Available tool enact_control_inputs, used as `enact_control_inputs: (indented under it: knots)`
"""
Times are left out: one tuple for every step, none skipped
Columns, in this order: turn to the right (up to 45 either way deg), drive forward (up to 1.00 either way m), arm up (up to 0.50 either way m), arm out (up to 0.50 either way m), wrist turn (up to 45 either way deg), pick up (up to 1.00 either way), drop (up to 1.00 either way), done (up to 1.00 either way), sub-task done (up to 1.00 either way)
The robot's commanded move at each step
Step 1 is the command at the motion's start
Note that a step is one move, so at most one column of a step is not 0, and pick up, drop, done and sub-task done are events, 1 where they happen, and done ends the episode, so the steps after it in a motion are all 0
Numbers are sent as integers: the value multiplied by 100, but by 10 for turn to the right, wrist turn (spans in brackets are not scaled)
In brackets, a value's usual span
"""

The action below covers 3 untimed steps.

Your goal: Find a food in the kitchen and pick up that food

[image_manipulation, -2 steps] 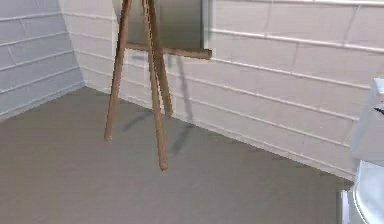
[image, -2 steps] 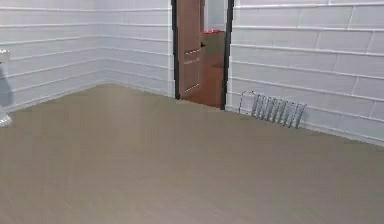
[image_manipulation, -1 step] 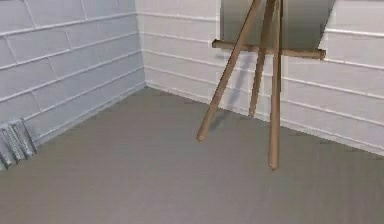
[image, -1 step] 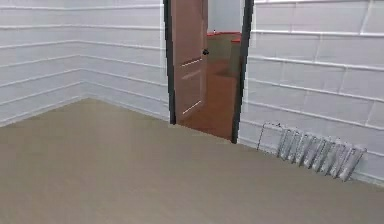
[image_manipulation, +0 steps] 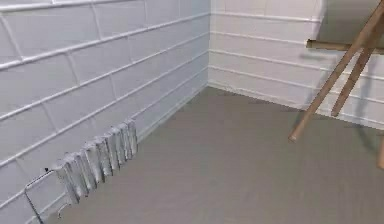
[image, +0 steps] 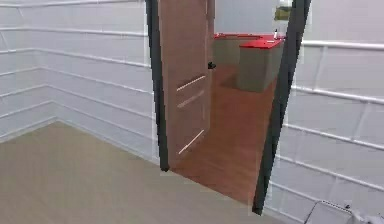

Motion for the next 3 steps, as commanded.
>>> enact_control_inputs:
  knots:
    - [0, 95, 0, 0, 0, 0, 0, 0, 0]
    - [300, 0, 0, 0, 0, 0, 0, 0, 0]
    - [0, 75, 0, 0, 0, 0, 0, 0, 0]
